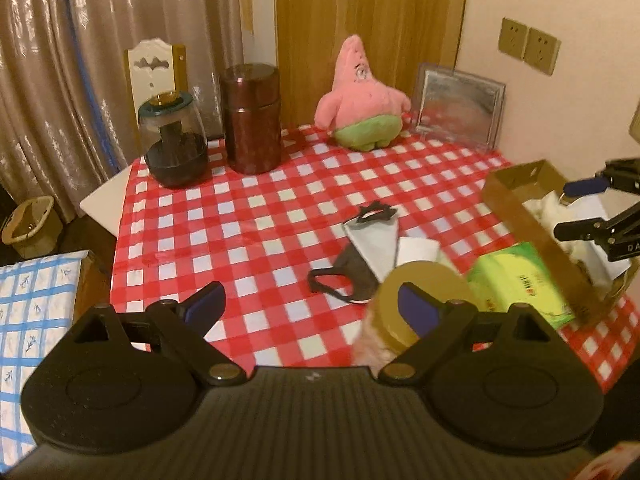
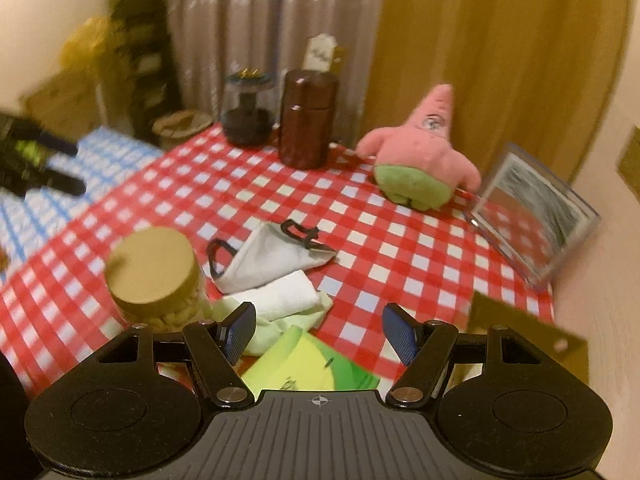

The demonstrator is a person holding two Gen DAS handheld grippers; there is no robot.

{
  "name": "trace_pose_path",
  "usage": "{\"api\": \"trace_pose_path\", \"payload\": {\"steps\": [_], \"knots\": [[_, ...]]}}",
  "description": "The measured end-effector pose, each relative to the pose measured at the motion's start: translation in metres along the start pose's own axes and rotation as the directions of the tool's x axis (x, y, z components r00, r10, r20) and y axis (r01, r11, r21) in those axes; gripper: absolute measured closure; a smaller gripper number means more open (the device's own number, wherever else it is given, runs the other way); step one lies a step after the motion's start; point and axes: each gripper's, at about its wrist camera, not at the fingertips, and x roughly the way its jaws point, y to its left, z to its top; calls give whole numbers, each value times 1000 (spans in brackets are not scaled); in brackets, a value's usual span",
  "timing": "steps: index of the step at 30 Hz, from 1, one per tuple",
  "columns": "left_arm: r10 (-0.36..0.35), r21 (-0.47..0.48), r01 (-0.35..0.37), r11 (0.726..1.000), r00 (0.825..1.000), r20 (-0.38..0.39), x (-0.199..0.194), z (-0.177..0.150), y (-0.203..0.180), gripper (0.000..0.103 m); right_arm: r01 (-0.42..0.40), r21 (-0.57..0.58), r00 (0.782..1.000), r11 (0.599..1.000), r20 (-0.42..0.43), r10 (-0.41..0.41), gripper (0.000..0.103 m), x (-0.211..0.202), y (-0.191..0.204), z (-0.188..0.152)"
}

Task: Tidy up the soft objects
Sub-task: 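Reach the left gripper to the white cloth with black clip and grasp it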

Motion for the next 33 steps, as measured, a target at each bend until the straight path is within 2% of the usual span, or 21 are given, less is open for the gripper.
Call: {"api": "trace_pose_path", "payload": {"steps": [11, 21, 27, 31, 33], "knots": [[-48, 13, 49, 999, 994, -96, 72, 17, 25, 11, -92, -150, 986, 984, -151, 70, 33, 76, -8, 18], [-125, 58, 136, 989, 979, -159, 139, 45, 15, 16, -130, -139, 975, 982, -198, 101, 33, 121, -22, 26], [-187, 70, 205, 976, 961, -203, 181, 60, 1, 23, -155, -125, 971, 980, -204, 128, 34, 142, -25, 30], [-226, 88, 254, 963, 942, -247, 204, 63, -13, 30, -176, -136, 966, 975, -212, 145, 34, 153, -22, 31], [-254, 73, 284, 956, 927, -275, 216, 64, -18, 32, -186, -138, 965, 973, -213, 155, 34, 156, -23, 32]]}}
